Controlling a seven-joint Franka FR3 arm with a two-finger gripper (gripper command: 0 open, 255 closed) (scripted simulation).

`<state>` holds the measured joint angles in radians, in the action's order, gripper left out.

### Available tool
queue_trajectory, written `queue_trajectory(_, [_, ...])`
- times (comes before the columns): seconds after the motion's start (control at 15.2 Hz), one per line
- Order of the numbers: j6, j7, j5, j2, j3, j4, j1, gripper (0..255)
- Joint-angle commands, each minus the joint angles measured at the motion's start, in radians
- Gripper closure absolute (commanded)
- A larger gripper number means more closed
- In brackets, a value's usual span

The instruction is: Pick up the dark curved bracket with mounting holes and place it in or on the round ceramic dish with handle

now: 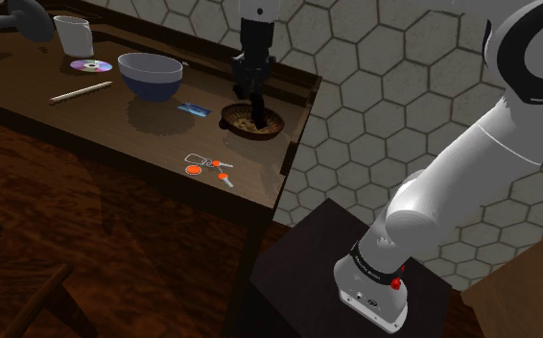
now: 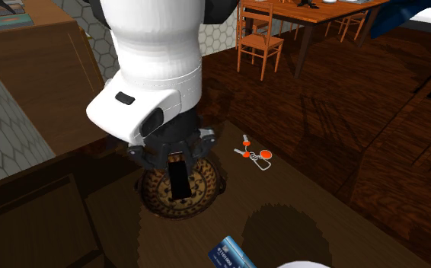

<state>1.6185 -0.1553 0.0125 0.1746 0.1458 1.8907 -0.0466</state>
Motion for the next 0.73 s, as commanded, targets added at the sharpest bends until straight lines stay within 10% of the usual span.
queue_trajectory(0.0, [0.029,-0.001,0.001,0.003,0.001,0.031,-0.001,255])
queue_trajectory(0.53, [0.029,-0.001,0.001,0.003,0.001,0.031,-0.001,255])
queue_trajectory(0.59, [0.028,-0.002,0.001,0.002,0.001,0.030,-0.001,0])
queue_trajectory(0.66, [0.028,-0.002,0.001,0.002,0.001,0.029,-0.001,0])
